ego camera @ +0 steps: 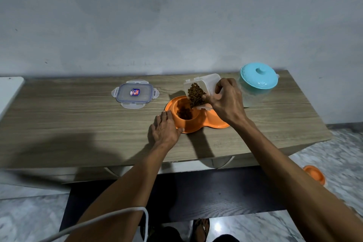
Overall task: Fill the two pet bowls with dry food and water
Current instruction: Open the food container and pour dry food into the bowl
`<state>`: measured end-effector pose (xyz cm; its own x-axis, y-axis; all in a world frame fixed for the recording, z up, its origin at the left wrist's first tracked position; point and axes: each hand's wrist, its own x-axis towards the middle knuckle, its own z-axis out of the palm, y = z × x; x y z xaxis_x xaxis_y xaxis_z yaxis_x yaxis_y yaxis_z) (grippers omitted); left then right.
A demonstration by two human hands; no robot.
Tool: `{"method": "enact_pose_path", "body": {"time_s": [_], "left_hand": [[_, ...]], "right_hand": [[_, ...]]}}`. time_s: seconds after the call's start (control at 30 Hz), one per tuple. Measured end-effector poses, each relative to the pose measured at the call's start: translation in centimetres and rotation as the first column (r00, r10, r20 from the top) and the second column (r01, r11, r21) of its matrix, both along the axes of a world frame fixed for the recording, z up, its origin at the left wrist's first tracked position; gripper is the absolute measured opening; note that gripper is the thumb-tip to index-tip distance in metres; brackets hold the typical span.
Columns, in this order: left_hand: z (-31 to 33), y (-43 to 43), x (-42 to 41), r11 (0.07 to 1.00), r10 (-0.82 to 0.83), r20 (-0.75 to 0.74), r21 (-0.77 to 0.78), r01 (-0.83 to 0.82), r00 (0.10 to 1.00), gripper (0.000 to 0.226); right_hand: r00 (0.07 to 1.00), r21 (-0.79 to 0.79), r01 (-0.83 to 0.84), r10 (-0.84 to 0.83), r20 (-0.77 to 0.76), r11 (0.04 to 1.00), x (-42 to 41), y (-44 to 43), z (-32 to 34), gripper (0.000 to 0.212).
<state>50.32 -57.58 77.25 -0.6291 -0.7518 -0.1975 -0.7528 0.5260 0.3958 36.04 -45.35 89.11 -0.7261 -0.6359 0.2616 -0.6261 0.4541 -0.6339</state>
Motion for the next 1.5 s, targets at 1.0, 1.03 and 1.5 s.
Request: {"method": "enact_pose_path", "body": {"time_s": [1.0, 1.03, 1.5], "left_hand": [[0.7, 0.3, 0.2, 0.999, 0.023, 0.001, 0.027, -0.023, 1.0, 0.094], [0.7, 0.4, 0.2, 0.999, 0.025, 0.001, 0.032, -0.026, 1.0, 0.094], [0.3, 0.5, 0.2, 0.999, 0.033, 0.02, 0.005, -0.033, 0.999, 0.094]], "right_hand": [[0.427, -0.156, 0.38, -0.023, 0.904, 0.912, -5.6, 0.4, -1.6, 0.026], [0.392, -0.155, 0.376, -0.005, 0.92, 0.913, -5.8, 0.3, -1.8, 0.032], [0.668, 0.073, 0.18, -0.176, 0.723, 0.981, -13.3, -14.6, -10.0, 0.039]]}}
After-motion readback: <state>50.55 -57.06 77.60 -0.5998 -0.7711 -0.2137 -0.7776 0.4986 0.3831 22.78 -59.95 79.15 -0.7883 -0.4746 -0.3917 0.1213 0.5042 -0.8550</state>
